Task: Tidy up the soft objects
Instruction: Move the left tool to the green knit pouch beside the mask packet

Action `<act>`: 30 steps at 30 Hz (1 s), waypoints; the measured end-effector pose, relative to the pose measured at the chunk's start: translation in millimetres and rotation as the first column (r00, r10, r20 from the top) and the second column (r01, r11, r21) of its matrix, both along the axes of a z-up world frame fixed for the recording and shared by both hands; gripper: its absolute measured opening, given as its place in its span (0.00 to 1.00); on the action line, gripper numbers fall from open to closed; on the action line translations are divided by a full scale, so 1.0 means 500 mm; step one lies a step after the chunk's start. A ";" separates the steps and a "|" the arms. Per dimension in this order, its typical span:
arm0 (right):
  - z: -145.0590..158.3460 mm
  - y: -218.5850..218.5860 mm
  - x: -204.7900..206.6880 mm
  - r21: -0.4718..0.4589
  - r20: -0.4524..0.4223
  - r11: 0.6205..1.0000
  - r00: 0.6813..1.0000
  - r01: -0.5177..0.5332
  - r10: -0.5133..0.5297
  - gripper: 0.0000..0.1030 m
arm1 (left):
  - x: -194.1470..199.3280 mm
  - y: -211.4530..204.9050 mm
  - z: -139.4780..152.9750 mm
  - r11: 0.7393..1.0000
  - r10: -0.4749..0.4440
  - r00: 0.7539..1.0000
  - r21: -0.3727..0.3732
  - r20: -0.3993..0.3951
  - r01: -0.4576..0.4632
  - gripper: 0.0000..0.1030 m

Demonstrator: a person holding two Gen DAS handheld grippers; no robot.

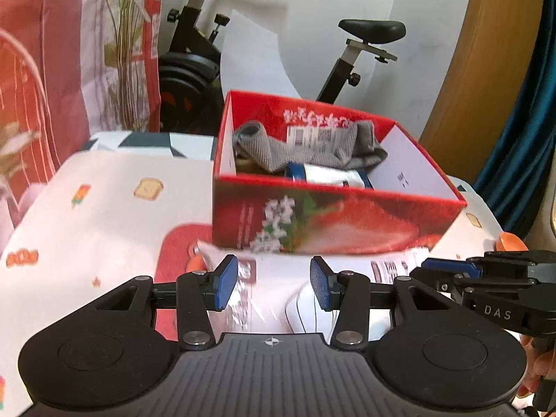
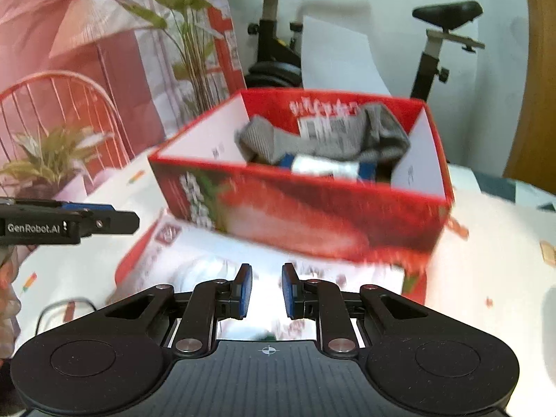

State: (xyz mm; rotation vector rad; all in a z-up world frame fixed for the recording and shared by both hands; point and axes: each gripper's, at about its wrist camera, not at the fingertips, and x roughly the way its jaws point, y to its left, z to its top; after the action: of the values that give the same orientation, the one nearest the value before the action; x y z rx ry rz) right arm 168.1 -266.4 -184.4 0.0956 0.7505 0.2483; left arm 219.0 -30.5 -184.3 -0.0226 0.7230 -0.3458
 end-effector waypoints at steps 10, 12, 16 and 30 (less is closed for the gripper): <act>-0.051 -0.029 -0.080 0.005 -0.072 1.000 0.997 0.031 -0.031 0.21 | -0.048 -0.004 -0.075 1.000 -0.009 0.994 -0.015 -0.107 0.007 0.47; -0.056 -0.029 -0.091 -0.004 -0.078 1.000 0.997 0.029 -0.030 0.22 | -0.053 -0.008 -0.082 1.000 -0.014 0.993 -0.017 -0.117 0.012 0.47; -0.066 -0.030 -0.104 -0.045 -0.083 0.998 0.996 0.037 -0.040 0.30 | -0.060 -0.017 -0.093 1.000 -0.020 0.991 -0.024 -0.131 0.017 0.47; -0.084 -0.027 -0.113 -0.019 -0.115 1.000 0.993 -0.015 0.012 0.42 | -0.075 -0.037 -0.106 0.998 -0.051 0.989 -0.034 -0.142 0.047 0.47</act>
State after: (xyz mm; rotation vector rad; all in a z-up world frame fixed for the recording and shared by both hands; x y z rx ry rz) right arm 111.6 -279.7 -226.6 0.0867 0.8677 0.2497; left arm 181.2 -48.8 -237.3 -0.0593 0.8612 -0.4054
